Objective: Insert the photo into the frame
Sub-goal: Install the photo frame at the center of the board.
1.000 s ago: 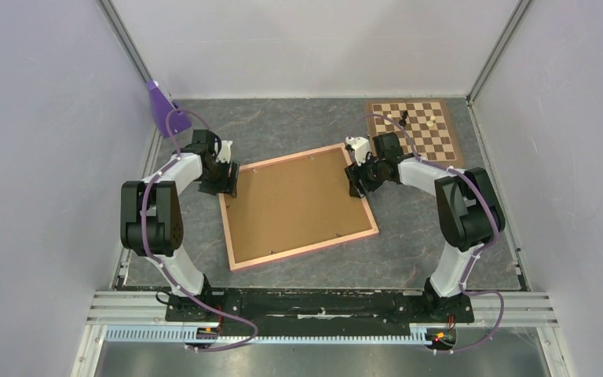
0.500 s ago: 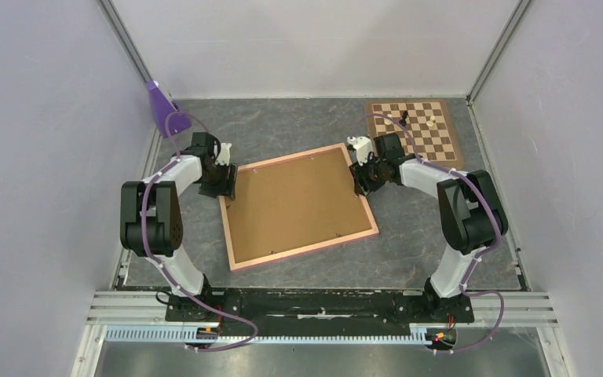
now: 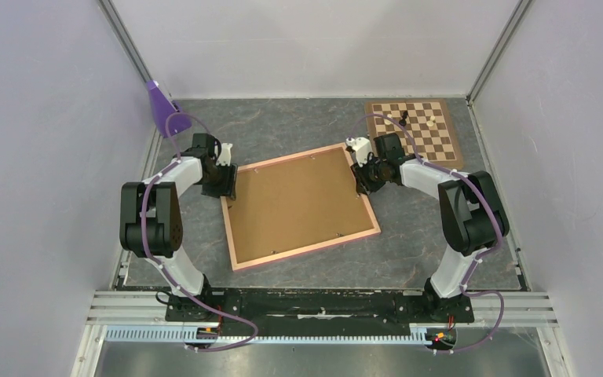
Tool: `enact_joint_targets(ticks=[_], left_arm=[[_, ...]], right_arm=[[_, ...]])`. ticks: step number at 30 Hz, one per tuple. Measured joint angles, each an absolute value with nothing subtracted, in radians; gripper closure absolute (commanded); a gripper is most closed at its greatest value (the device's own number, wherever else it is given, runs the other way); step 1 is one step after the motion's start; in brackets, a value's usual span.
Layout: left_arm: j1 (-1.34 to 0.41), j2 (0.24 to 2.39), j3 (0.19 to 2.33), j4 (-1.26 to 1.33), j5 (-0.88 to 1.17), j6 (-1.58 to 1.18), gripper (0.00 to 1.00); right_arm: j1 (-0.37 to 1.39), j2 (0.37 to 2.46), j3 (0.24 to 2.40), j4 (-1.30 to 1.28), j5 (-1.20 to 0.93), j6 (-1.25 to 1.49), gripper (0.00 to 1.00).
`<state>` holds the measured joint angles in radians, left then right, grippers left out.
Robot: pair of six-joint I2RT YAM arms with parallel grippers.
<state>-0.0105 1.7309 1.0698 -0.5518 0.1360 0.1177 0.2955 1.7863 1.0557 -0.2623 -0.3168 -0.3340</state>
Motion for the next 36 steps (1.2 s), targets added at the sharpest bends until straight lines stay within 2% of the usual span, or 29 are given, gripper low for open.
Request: enact_joint_targets(ticks=[9,23,36], left_arm=[[0.010,1.731,1.066,-0.544,0.159,0.101,0.45],[0.022,1.731,1.060,-0.536,0.173,0.092,0.46],[0.022,1.731,1.059,-0.535,0.177,0.091,0.46]], right_arm=[[0.293,1.782,1.056,-0.281,-0.344,-0.410,0.76],[0.264,1.819,1.134,-0.418,-0.423,-0.615,0.74],[0.258,1.834,1.159,-0.460,-0.450,-0.690,0.74]])
